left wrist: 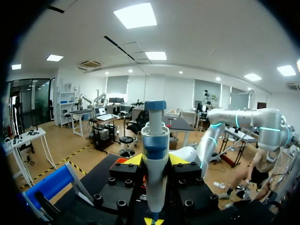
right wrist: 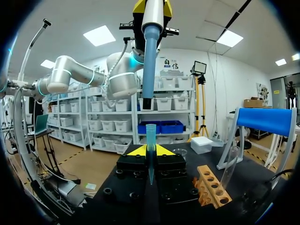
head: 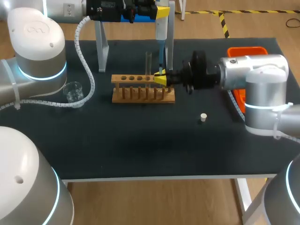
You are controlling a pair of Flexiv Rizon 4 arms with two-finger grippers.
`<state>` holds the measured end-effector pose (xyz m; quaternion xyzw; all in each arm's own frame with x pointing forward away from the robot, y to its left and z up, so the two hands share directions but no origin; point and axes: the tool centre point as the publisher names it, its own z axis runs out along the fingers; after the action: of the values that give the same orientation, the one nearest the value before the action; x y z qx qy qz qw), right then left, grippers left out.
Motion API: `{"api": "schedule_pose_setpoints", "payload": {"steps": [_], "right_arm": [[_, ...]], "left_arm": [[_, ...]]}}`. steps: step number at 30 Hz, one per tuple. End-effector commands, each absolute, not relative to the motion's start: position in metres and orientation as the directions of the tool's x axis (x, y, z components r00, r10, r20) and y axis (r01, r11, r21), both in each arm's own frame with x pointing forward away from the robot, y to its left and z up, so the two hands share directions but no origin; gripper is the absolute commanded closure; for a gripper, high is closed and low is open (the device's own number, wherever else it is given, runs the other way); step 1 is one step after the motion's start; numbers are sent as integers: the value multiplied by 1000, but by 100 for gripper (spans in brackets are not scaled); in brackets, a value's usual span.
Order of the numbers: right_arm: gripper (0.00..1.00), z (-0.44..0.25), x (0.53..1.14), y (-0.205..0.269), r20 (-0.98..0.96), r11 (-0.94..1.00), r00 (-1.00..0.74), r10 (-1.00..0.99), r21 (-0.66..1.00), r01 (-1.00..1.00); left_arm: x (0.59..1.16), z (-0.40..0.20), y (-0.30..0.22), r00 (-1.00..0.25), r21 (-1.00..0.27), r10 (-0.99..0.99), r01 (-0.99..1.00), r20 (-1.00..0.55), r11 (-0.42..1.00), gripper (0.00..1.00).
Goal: Invert the test tube, pick up the pipette, mount the tip to pipette, aspirate from beaker and dispense into the tube, eject the tip, return the pipette, and cap with the stopper.
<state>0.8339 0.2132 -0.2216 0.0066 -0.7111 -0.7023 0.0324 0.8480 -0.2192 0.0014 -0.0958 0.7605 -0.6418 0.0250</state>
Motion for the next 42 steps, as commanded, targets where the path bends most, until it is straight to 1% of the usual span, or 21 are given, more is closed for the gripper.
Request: {"api": "schedule_pose_setpoints", "payload": {"steps": [1, 42], "right_arm": [[100, -221, 836, 214, 37, 17, -997, -61, 999, 36], [100, -207, 830, 213, 16, 10, -998, -68, 1000, 15]], "left_arm": [[848, 1, -219, -981, -982, -177, -112, 84, 154, 100], [848, 1, -219, -981, -982, -177, -112, 84, 154, 100]]}}
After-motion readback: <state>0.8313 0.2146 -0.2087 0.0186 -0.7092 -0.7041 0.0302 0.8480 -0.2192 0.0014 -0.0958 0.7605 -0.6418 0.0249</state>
